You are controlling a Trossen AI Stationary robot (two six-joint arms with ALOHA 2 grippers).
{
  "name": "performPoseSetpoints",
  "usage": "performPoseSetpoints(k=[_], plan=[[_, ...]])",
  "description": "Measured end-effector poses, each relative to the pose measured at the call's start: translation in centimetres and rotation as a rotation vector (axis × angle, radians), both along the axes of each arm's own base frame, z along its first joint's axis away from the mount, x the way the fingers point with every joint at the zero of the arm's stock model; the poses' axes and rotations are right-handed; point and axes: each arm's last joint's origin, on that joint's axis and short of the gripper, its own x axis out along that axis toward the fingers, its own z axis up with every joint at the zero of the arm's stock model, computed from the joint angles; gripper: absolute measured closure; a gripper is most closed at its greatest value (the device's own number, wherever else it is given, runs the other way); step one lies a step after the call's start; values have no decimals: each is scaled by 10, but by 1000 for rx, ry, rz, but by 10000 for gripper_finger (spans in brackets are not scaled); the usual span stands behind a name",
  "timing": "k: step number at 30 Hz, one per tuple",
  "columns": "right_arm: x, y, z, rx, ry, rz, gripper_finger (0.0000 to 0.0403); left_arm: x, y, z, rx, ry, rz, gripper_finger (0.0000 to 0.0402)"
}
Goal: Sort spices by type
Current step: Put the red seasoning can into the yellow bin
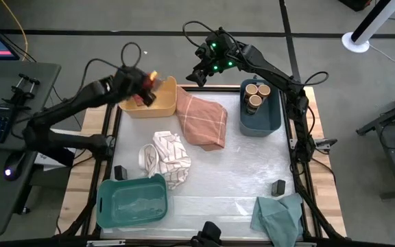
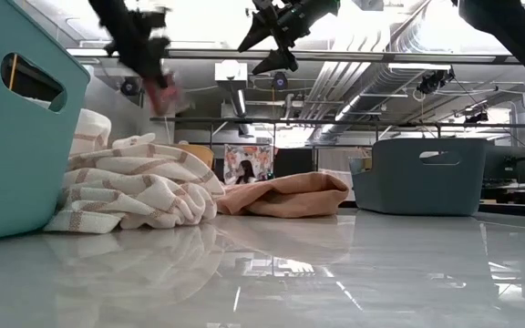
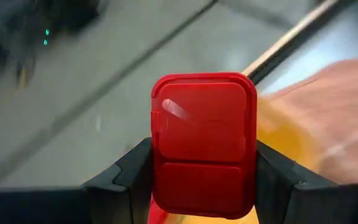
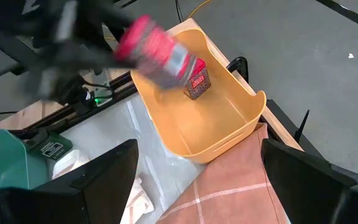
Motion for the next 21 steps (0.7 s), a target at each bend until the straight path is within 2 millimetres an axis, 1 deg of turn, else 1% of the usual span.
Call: performPoseSetpoints(k=[2, 5, 7, 10, 13, 18, 21], plan=[[0, 0, 0, 0, 0, 0, 66, -10, 17, -14, -118, -23, 107, 226], [0, 0, 0, 0, 0, 0, 66, -20, 37, -44, -318, -108, 238, 226], [0, 0, 0, 0, 0, 0, 66, -23, 47, -61, -382, -140, 327, 226], [0, 0, 0, -2, -4, -1, 66, -22, 63, -75, -396, -190, 409, 226], [1, 0, 1, -6, -11, -1, 66, -21, 75, -88, -415, -175, 479, 226], [1, 0, 1, -7, -15, -1, 66, -21, 88, -106, -460, -142, 562, 226], [1, 0, 1, -5, -15, -2, 66, -21, 91, -114, -474, -105, 590, 226]])
